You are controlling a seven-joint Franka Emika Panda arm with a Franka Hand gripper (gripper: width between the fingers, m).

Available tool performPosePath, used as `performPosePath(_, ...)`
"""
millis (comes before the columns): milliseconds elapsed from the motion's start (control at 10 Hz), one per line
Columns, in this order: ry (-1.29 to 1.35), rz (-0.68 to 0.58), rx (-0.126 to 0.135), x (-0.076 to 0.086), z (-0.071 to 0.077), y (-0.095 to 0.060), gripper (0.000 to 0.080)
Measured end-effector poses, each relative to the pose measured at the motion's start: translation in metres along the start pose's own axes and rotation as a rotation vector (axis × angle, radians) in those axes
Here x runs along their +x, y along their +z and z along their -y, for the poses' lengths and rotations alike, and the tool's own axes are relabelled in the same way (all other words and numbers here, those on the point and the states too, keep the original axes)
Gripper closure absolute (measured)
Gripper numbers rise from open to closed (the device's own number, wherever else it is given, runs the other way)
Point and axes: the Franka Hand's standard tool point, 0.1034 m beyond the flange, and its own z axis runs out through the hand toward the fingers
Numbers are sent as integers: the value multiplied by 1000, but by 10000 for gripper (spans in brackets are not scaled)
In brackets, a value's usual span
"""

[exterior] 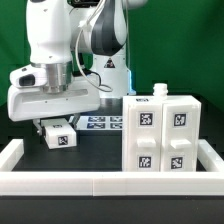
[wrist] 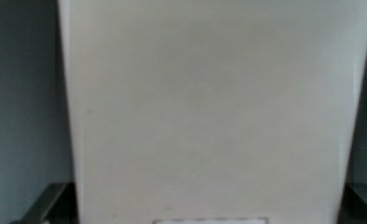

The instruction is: Assemble cabinet

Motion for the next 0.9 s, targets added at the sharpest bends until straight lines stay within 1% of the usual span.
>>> performPosePath(100, 2, -11, 6, 7, 6, -15, 244)
performPosePath(300, 26, -5, 35, 17, 21, -35, 243)
performPosePath(500, 48, -14, 54, 33, 40, -65, 243)
performPosePath(600, 71, -16, 58, 43, 50, -79, 243)
performPosePath(700, 100, -4, 68, 53, 63, -92, 243)
performPosePath(800, 119, -10, 68, 64, 71, -101, 243)
performPosePath(900, 154, -13, 60, 77, 82, -110, 243)
